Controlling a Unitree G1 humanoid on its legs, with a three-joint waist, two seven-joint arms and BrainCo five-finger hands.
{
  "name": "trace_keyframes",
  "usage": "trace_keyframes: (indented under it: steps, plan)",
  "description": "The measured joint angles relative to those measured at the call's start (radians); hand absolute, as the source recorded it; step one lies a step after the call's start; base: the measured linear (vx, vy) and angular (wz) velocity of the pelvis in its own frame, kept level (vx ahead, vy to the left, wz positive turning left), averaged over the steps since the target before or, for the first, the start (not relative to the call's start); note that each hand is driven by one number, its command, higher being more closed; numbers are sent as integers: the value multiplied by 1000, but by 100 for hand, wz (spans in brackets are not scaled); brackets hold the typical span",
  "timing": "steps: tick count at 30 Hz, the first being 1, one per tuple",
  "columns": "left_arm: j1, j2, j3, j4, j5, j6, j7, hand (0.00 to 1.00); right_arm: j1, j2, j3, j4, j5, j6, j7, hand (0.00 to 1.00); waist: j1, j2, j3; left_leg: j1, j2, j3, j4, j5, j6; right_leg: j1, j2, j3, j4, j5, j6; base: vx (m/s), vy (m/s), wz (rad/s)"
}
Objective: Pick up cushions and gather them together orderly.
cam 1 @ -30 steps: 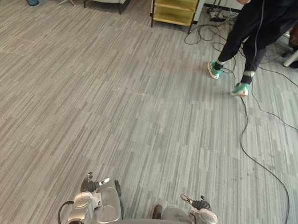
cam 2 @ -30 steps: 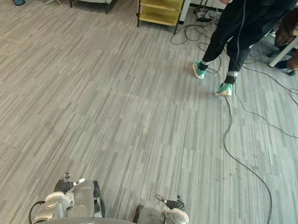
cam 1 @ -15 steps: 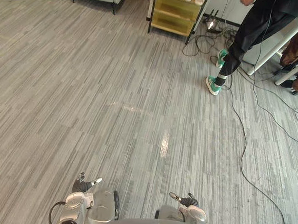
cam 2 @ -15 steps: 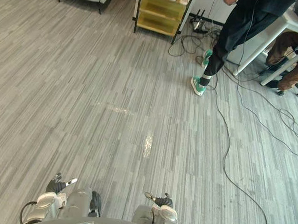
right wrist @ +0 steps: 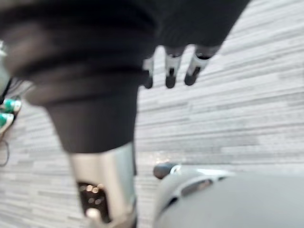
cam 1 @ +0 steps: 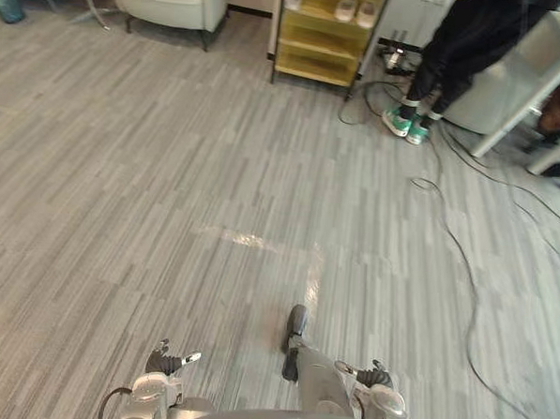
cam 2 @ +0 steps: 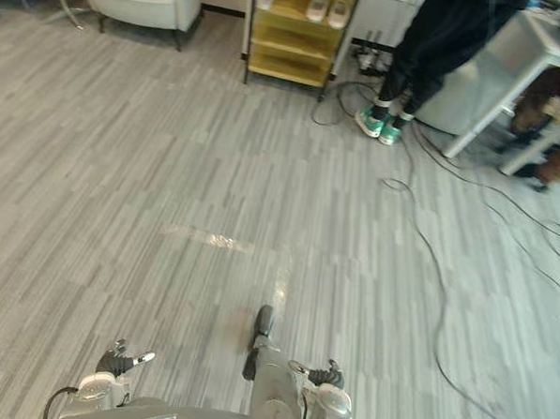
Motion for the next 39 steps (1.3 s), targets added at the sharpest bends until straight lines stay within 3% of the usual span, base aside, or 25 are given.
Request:
trace_keyframes:
  steps: [2, 3, 4, 5, 6, 8, 10, 12, 14, 16, 17, 18, 19, 23, 25, 27, 28, 30, 33, 34, 35, 36, 37, 38, 39]
  plan:
    - [1, -19, 25, 0, 0, -2, 0, 0, -1, -16, -26, 2, 0, 3, 0, 0, 4, 37, -4, -59, 47, -56, 157, 10, 0, -7, 15, -35, 86, -29, -34, 466, -262, 31]
    - [3, -36, 50, -1, 0, -3, 0, 0, 0, -23, -34, 1, 0, 3, -1, 0, 0, 62, -5, -129, 87, -97, 337, 60, -2, 13, 32, -61, 127, -85, -51, 406, -171, 14]
    - [2, -39, 59, -2, 0, -2, -3, 0, 1, -23, -35, 1, 0, 2, -2, 0, -5, 71, -2, -185, 110, -122, 470, 150, -10, 37, 48, -73, 148, -125, -57, 614, -249, 3]
    - [2, -41, 74, -5, -1, -3, -4, 0, 5, -22, -31, 1, 1, 3, -2, 0, -1, 76, 0, -233, 136, -125, 594, 314, -28, 78, 73, -73, 152, -163, -68, 402, -170, -11]
    - [3, -40, 75, -5, -2, -4, -4, 0, 9, -22, -24, 1, 1, 3, -3, 0, 5, 79, 1, -257, 153, -124, 658, 382, -48, 105, 84, -67, 145, -181, -76, 606, -212, -26]
    - [0, -36, 72, -14, -2, -8, -7, 0, 12, -19, -18, 5, 1, 3, -3, 0, 6, 79, 2, -390, 199, -90, 886, 306, -27, 195, 114, -60, 115, -231, -96, 450, -112, -19]
    - [1, -35, 72, -36, -7, -11, -8, 0, 19, -17, -17, 8, 2, 7, -4, 0, 20, 73, 5, -468, 194, -56, 917, 246, -24, 268, 119, -45, 70, -247, -92, 401, -57, -11]
    - [4, -35, 71, -60, -20, -10, -7, 0, 21, -13, -15, 8, 8, 8, -10, 0, 24, 74, 6, -546, 179, -28, 866, 194, -18, 347, 121, -42, 4, -256, -81, 451, -12, 2]
    - [3, -35, 68, -80, -45, -10, -7, 0, 21, -3, -16, 13, 12, 7, -16, 0, 47, 73, 7, -604, 141, 3, 647, 144, -24, 424, 117, -40, -55, -259, -68, 427, 91, -3]
    - [3, -36, 67, -93, -49, -11, -7, 0, 19, 13, -18, 15, 20, 7, -18, 0, 62, 65, 11, -606, 73, -11, 318, 160, -44, 462, 96, -26, -76, -281, -34, 421, 172, -22]
    - [8, -35, 64, -91, -52, -11, -7, 0, 18, 8, -18, 25, 20, 5, -18, 0, 74, 69, 9, -575, 41, -48, 117, 266, -59, 467, 93, 0, -70, -302, -9, 302, 175, -54]
    - [8, -28, 66, -88, -50, -18, -6, 0, 6, 16, -15, 47, 19, 4, -17, 0, 93, 58, 7, -539, 17, -33, 87, 325, -13, 479, 86, 44, -74, -312, 4, 459, 224, -50]
    - [8, -10, 62, -81, -49, -22, -6, 0, 5, 32, -16, 48, 19, 6, -16, 0, 90, 30, 0, -535, -6, -23, 87, 299, -2, 491, 60, 53, -96, -312, 7, 324, 134, -29]
    - [11, 30, 85, -24, -49, -14, -6, 0, 13, 47, -18, 52, 15, 7, -15, 0, 102, -1, -2, -529, -22, 25, 223, 203, 54, 538, 23, 92, -92, -309, 21, 424, 168, -21]
    - [29, 36, 79, 13, -49, -2, -6, 0, 11, 46, -18, 52, 7, 6, -13, 0, 105, 2, -6, -476, -32, 45, 214, 149, 65, 517, 3, 128, 2, -304, 37, 302, 170, -43]
    - [43, 41, 68, 18, -51, 0, -9, 0, 13, 46, -16, 47, 0, 6, -9, 0, 109, -3, -11, -425, -47, 56, 174, 119, 73, 407, -26, 157, 256, -305, 93, 236, 147, -29]
    - [46, 58, 40, 17, -50, 2, -12, 0, 16, 42, -16, 47, 0, 7, -4, 0, 92, -12, -16, -398, -64, 53, 153, 114, 81, 317, -55, 161, 449, -285, 139, 215, 70, 14]
    - [50, 62, 29, 17, -49, 4, -12, 0, 19, 38, -17, 43, 1, 5, 1, 0, 90, -14, -17, -345, -73, 49, 128, 111, 83, 239, -64, 149, 592, -315, 135, 192, 32, 16]
    - [61, 62, 31, 15, -49, 4, -10, 0, 20, 41, -14, 43, 1, 6, 1, 0, 79, -8, -26, -284, -75, 32, 94, 114, 80, 212, -63, 87, 495, -370, 91, 217, -70, 31]
    - [64, 62, 33, 15, -49, 4, -10, 0, 20, 45, -14, 43, 1, 6, 1, 0, 74, -7, -34, -285, -75, 21, 100, 115, 74, 215, -60, 68, 378, -353, 75, 114, -87, 30]
    - [73, 67, 36, 11, -49, 3, -11, 0, 23, 52, -13, 45, 1, 8, 1, 0, 75, -26, -49, -286, -90, 18, 100, 113, 62, 216, -55, 68, 234, -246, 37, 165, -140, 24]
    - [74, 63, 38, 8, -48, 4, -11, 0, 23, 53, -17, 50, 1, 9, 2, 0, 76, -31, -58, -289, -93, 0, 100, 102, 44, 228, -49, 71, 174, -251, 47, 162, -138, 6]
    - [74, 57, 38, 9, -48, 5, -11, 0, 22, 50, -17, 50, 1, 9, 2, 0, 75, -18, -58, -292, -85, -4, 100, 103, 42, 238, -41, 68, 155, -250, 45, 153, -137, -2]
    - [78, 35, 35, 18, -48, 4, -11, 0, 26, 30, -17, 50, 1, 7, 2, 0, 72, 24, -73, -307, -56, -7, 93, 107, 34, 262, -10, 59, 72, -222, 47, 86, -79, -8]
    - [80, 29, 34, 20, -47, 4, -11, 0, 27, 22, -17, 53, 1, 8, 2, 0, 72, 32, -75, -309, -47, -9, 88, 109, 30, 271, 1, 52, 40, -207, 44, 83, -91, -8]
